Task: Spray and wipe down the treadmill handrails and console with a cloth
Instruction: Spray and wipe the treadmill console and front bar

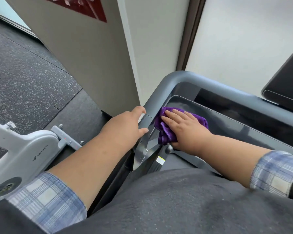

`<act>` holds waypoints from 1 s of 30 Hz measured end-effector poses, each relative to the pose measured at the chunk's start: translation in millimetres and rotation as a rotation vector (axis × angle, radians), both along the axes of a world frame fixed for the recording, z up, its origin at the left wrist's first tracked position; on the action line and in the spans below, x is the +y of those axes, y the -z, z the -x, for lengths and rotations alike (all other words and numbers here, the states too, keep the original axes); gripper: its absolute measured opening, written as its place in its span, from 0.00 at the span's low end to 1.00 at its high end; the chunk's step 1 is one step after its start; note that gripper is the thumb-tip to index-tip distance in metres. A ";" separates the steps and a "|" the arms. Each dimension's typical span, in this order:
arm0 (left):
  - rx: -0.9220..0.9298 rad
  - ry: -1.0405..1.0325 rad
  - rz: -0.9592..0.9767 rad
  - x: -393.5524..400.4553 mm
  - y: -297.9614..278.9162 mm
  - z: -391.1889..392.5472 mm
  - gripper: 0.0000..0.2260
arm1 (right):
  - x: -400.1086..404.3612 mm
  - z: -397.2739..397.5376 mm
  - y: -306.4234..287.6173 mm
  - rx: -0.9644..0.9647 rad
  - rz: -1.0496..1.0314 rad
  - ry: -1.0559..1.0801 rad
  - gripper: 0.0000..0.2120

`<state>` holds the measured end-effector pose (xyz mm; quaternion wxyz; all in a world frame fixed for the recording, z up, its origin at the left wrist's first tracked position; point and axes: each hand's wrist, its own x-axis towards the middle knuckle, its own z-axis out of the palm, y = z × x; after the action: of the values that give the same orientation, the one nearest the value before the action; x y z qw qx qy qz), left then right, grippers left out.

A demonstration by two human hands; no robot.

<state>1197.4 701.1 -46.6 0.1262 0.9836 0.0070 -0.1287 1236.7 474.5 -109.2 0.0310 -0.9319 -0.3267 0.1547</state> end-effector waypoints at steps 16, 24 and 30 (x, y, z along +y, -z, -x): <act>0.002 0.097 -0.037 -38.3 8.3 -94.0 0.25 | -8.9 -8.4 2.5 0.065 -0.033 -0.035 0.45; -0.085 0.194 -0.026 -52.4 -7.7 -128.8 0.28 | -8.7 -11.0 6.1 0.073 -0.043 -0.041 0.44; -0.141 0.267 0.003 -94.9 -13.5 -153.7 0.25 | -7.9 -11.3 6.3 0.061 -0.055 -0.043 0.44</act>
<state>1351.1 606.2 -33.1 0.1094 0.9822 -0.1330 -0.0749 1248.0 466.7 -115.5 0.0633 -0.9183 -0.3498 0.1744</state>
